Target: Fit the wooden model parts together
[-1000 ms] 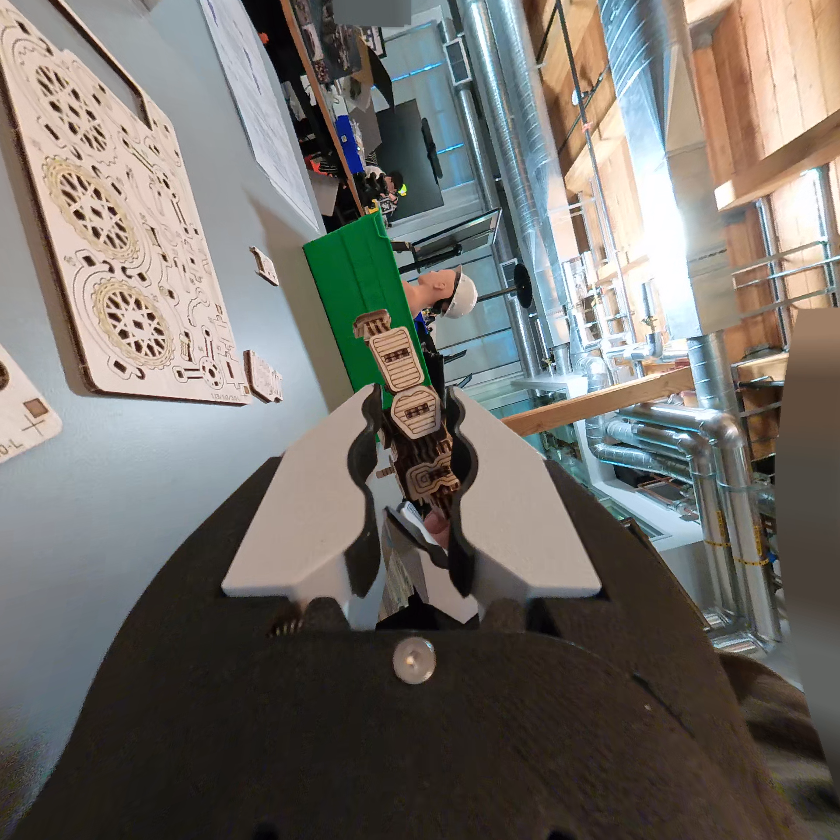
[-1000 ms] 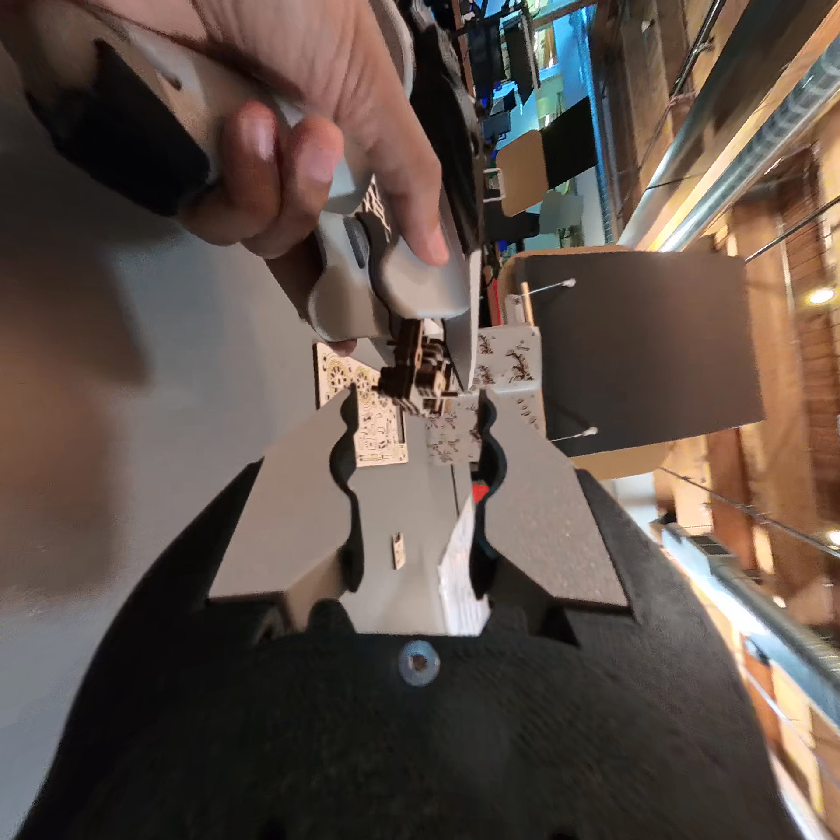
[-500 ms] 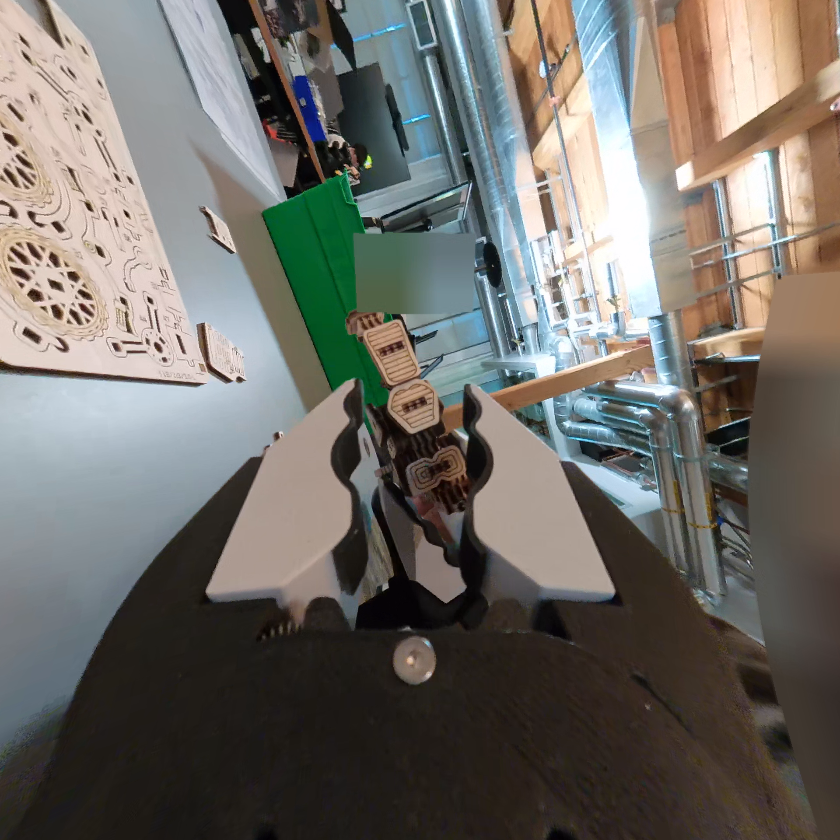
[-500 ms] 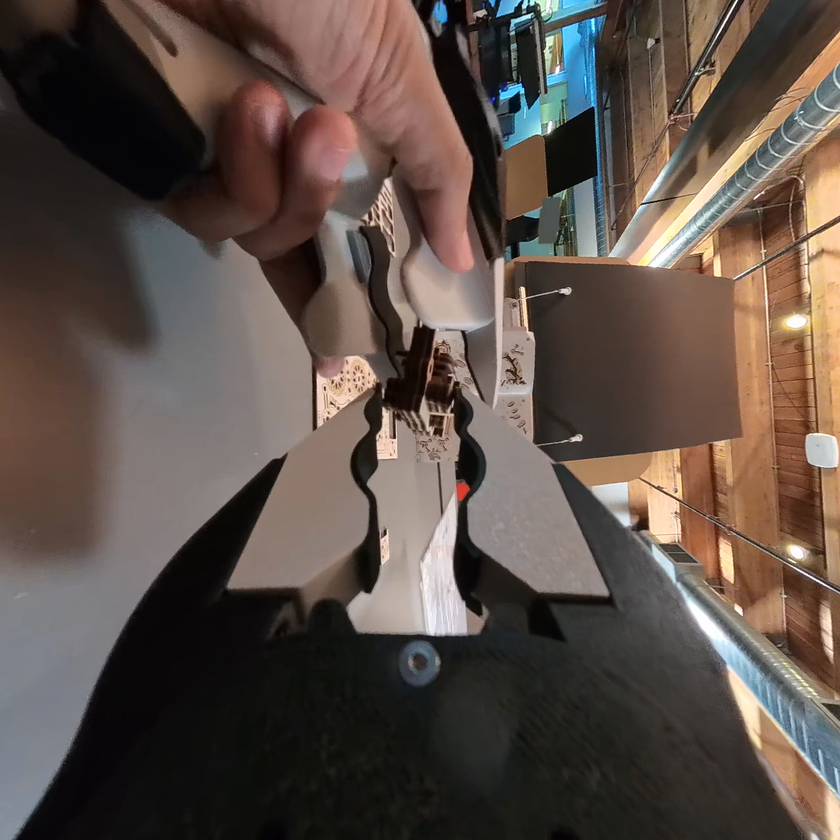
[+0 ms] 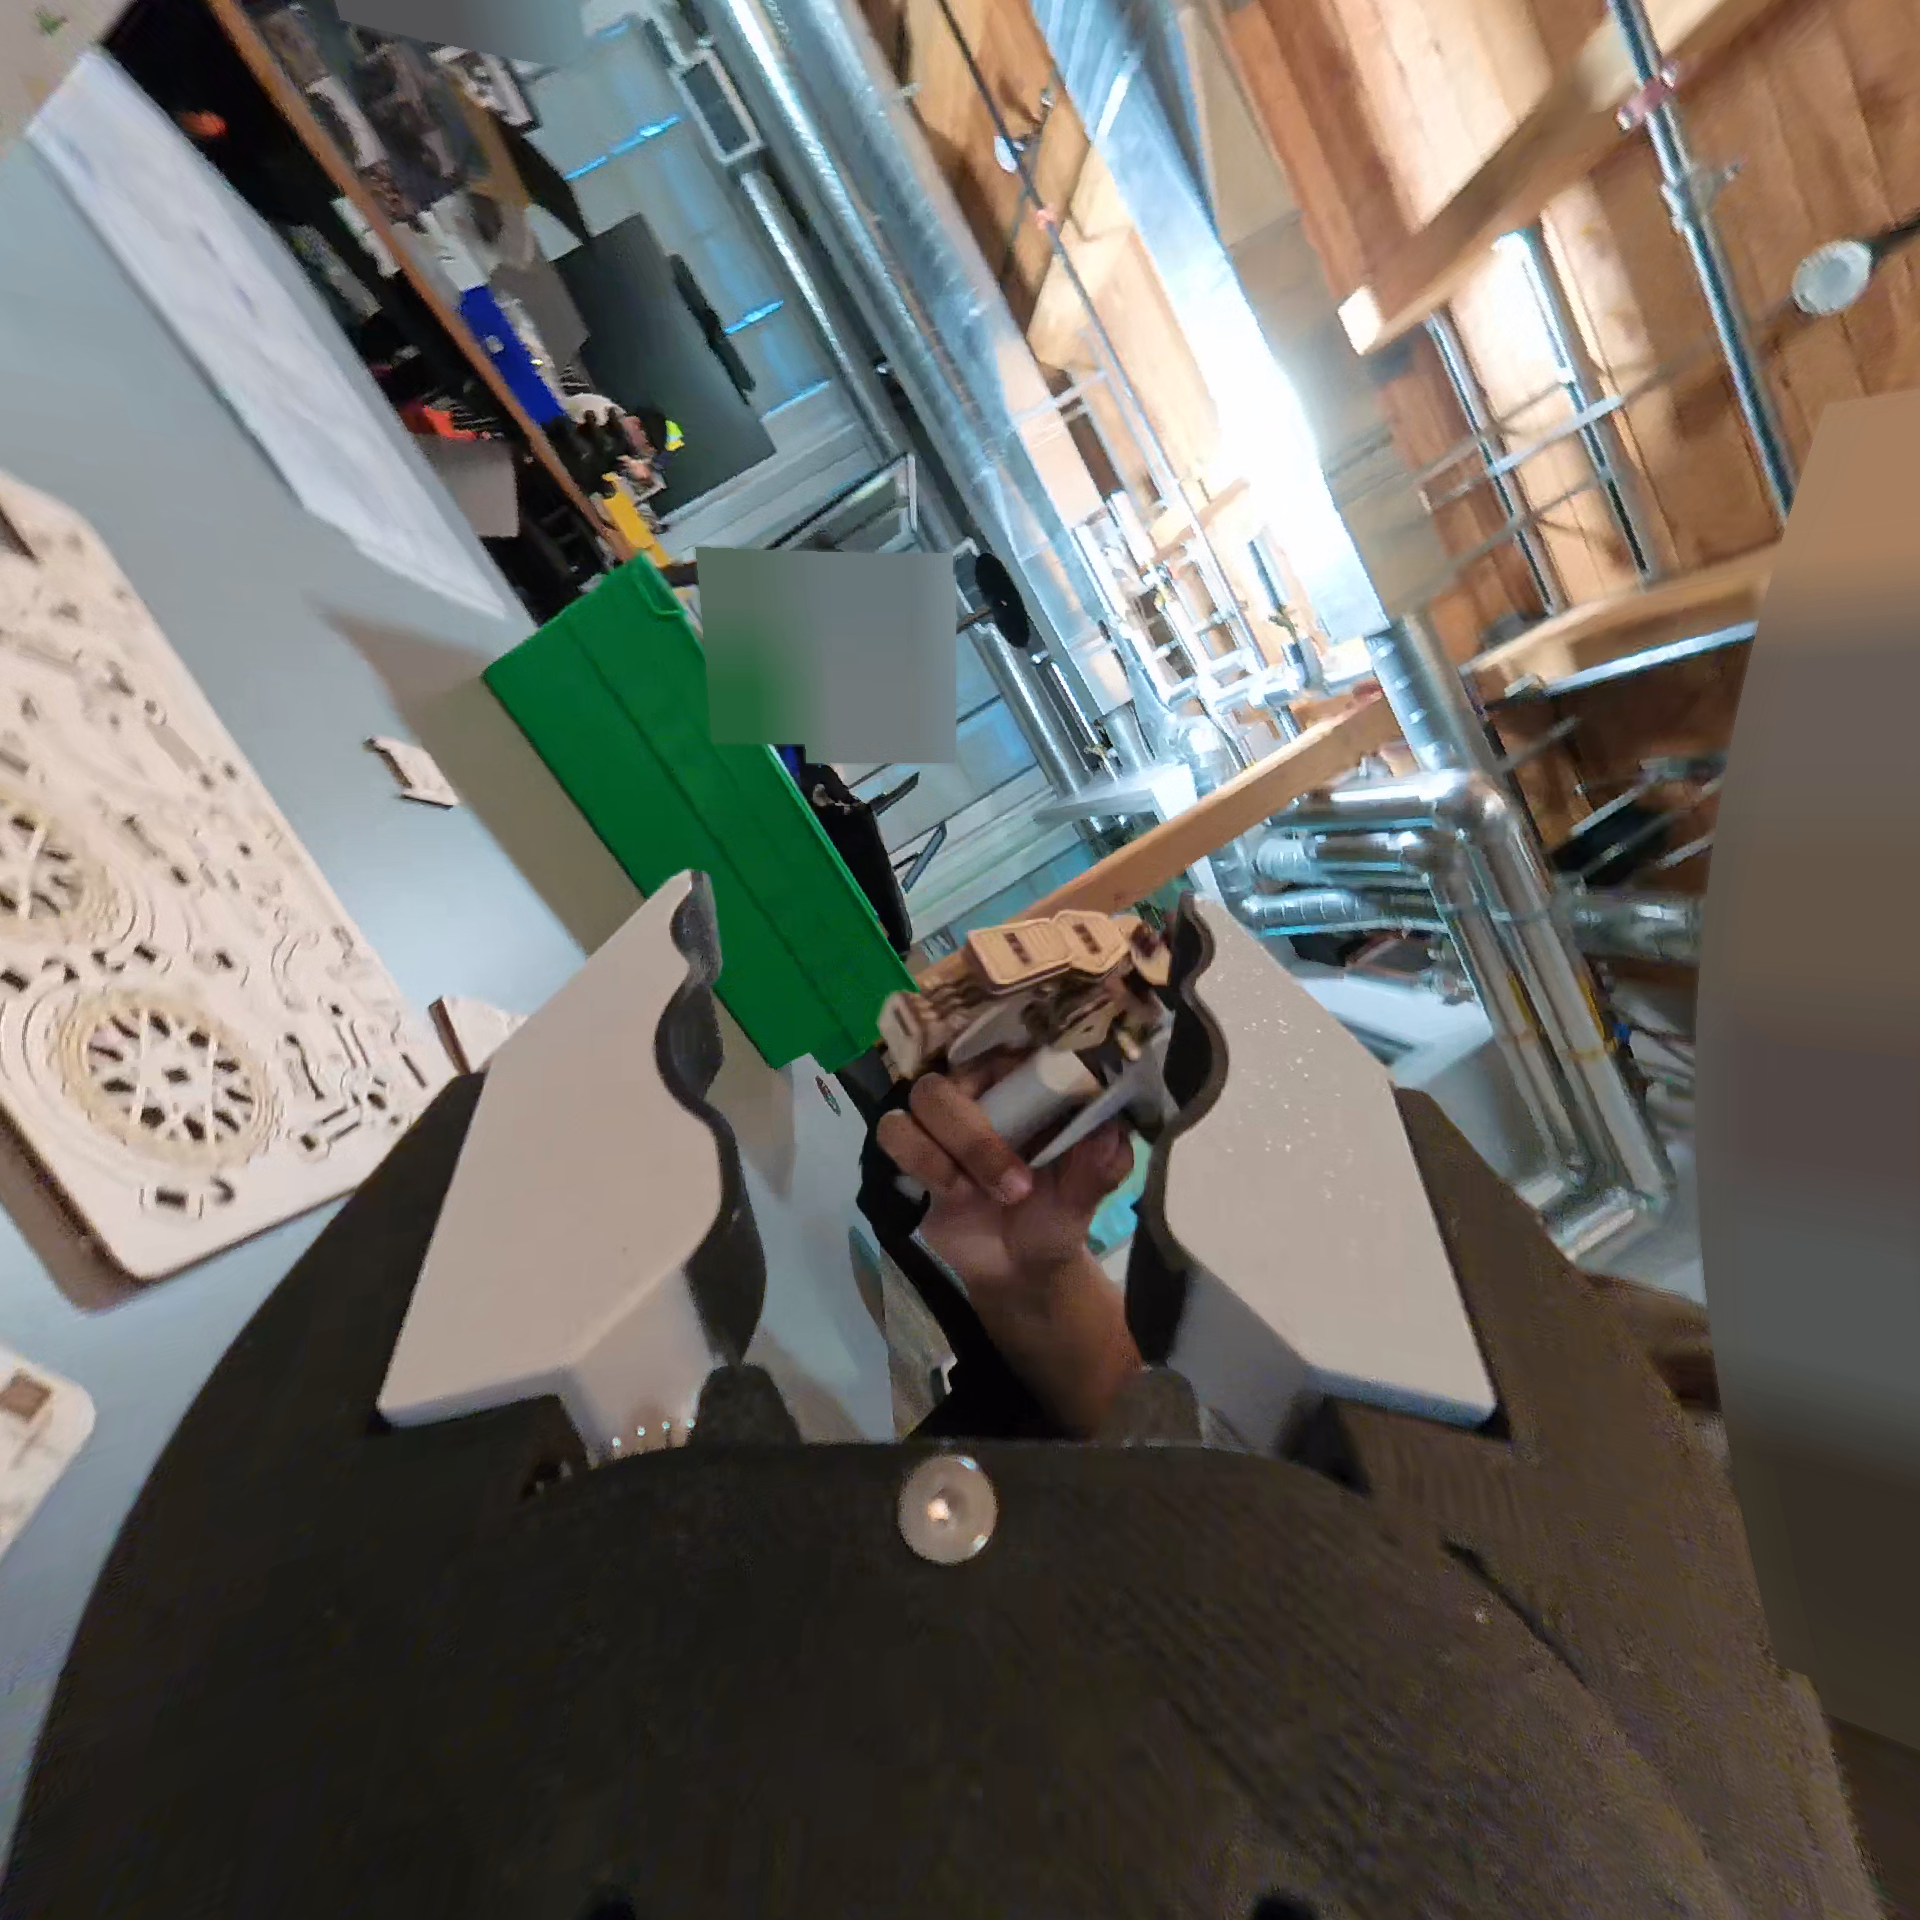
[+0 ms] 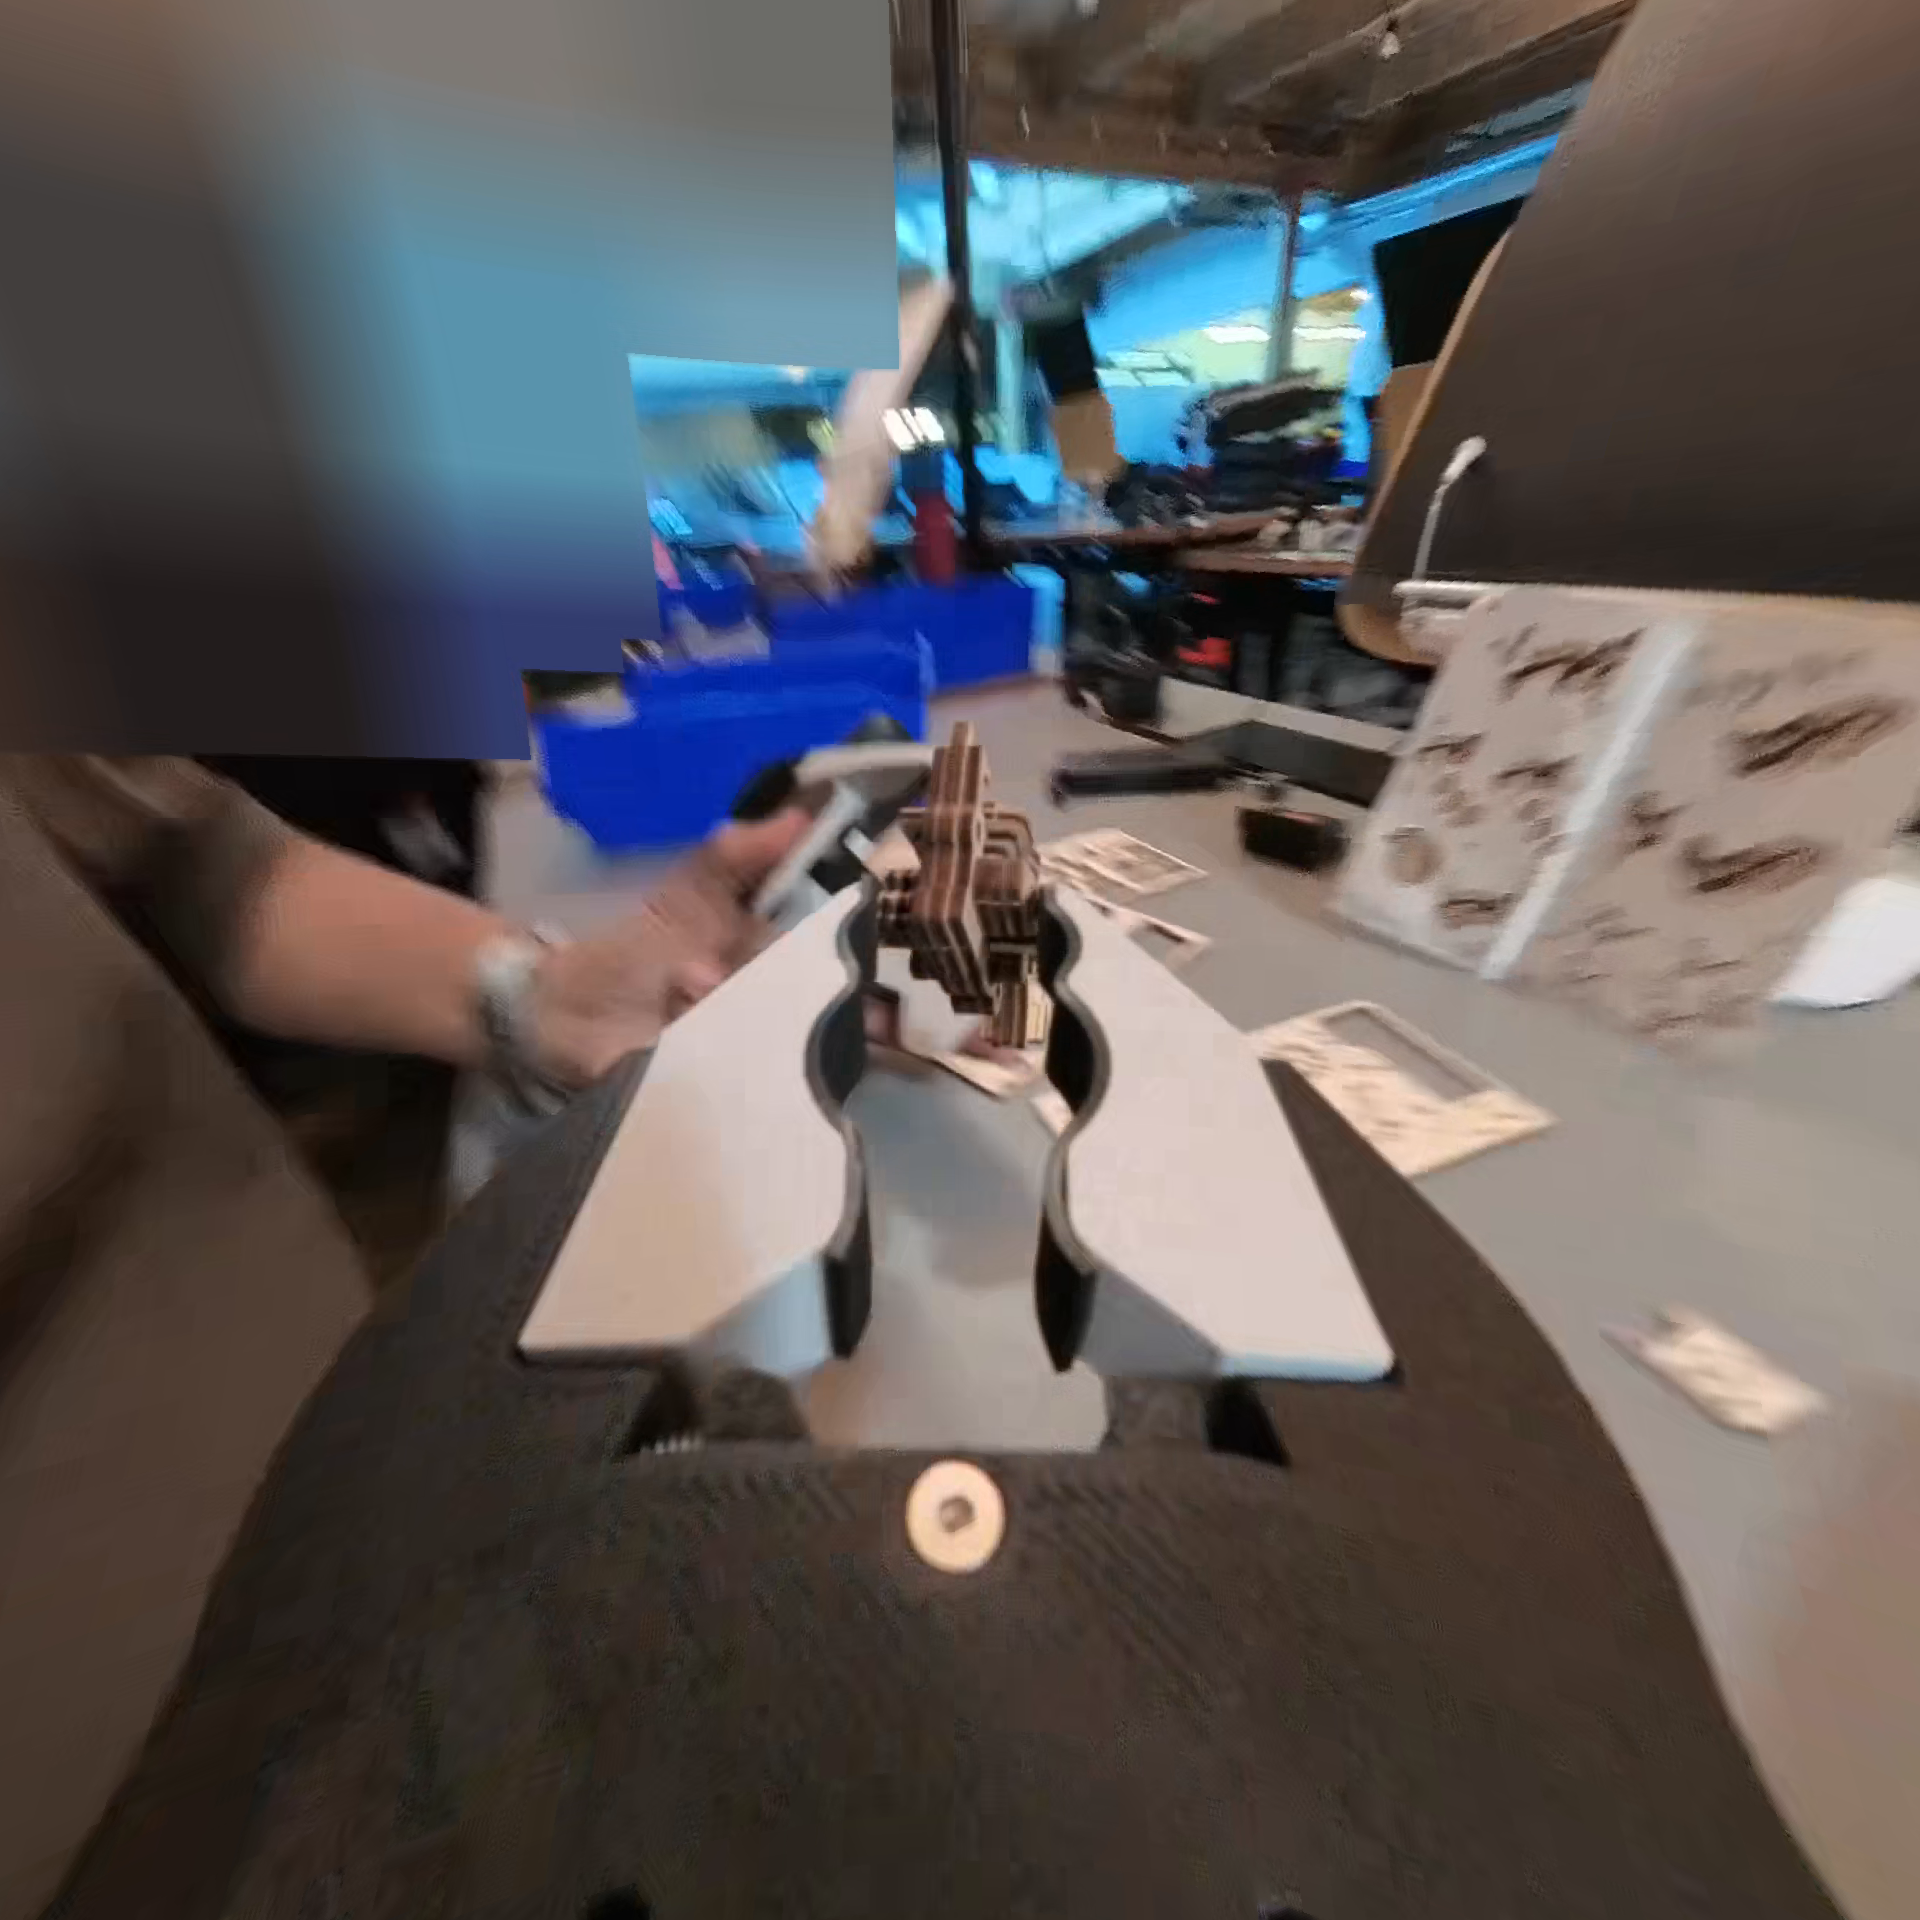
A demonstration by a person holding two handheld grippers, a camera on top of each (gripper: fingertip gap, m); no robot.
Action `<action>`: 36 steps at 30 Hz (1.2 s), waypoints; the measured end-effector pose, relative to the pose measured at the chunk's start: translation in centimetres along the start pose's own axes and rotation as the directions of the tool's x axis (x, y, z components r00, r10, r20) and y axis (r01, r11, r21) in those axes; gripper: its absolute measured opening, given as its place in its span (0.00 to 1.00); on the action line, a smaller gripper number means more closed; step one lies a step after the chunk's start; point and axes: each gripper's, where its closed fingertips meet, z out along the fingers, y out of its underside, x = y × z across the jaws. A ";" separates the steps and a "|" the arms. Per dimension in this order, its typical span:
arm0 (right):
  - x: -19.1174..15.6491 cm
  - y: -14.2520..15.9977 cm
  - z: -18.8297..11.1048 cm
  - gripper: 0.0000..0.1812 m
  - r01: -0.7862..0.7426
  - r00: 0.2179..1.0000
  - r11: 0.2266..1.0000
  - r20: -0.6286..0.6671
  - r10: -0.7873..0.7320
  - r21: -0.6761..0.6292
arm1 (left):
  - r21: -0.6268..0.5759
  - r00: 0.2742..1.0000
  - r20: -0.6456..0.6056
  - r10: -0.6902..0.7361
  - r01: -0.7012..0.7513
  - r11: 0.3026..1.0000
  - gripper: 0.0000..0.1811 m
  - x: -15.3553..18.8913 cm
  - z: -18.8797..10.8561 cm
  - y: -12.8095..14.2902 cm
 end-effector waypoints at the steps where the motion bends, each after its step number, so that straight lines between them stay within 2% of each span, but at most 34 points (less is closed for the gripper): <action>1: 0.2 -0.8 -0.5 0.16 -0.128 0.990 0.989 0.061 0.124 0.070 | -0.020 0.999 -0.028 0.025 -0.025 0.999 0.47 0.4 0.1 0.0; 4: 1.3 -2.3 -1.8 0.15 -0.371 0.925 0.907 0.165 0.342 0.200 | -0.090 0.991 -0.097 0.088 -0.097 0.991 0.46 1.7 0.4 0.9; 8: 1.3 -2.2 -1.8 0.15 -0.505 0.856 0.840 0.241 0.457 0.199 | -0.158 0.984 -0.146 0.097 -0.120 0.980 0.45 2.6 1.0 2.5; 13: 1.2 -1.6 -1.4 0.15 -0.619 0.773 0.766 0.307 0.556 0.173 | -0.240 0.975 -0.213 0.062 -0.113 0.964 0.37 3.6 1.4 4.5; 15: 1.1 -1.3 -1.2 0.15 -0.640 0.754 0.752 0.314 0.576 0.157 | -0.278 0.969 -0.243 0.036 -0.105 0.955 0.36 4.0 1.4 5.2; 20: 1.0 -0.9 -0.9 0.15 -0.667 0.727 0.732 0.328 0.603 0.135 | -0.284 0.970 -0.241 0.029 -0.099 0.954 0.27 3.7 1.4 5.4; 23: 0.9 -0.7 -0.8 0.15 -0.670 0.724 0.732 0.330 0.606 0.126 | -0.283 0.969 -0.243 0.032 -0.103 0.954 0.19 3.7 1.3 5.3; 26: 0.7 -0.5 -0.8 0.15 -0.670 0.722 0.733 0.332 0.608 0.114 | -0.279 0.968 -0.247 0.048 -0.118 0.953 0.07 3.7 1.2 5.3; 36: 0.7 -0.2 -0.7 0.15 -0.663 0.726 0.741 0.333 0.602 0.105 | -0.255 0.965 -0.244 0.097 -0.161 0.953 0.07 3.8 1.1 4.8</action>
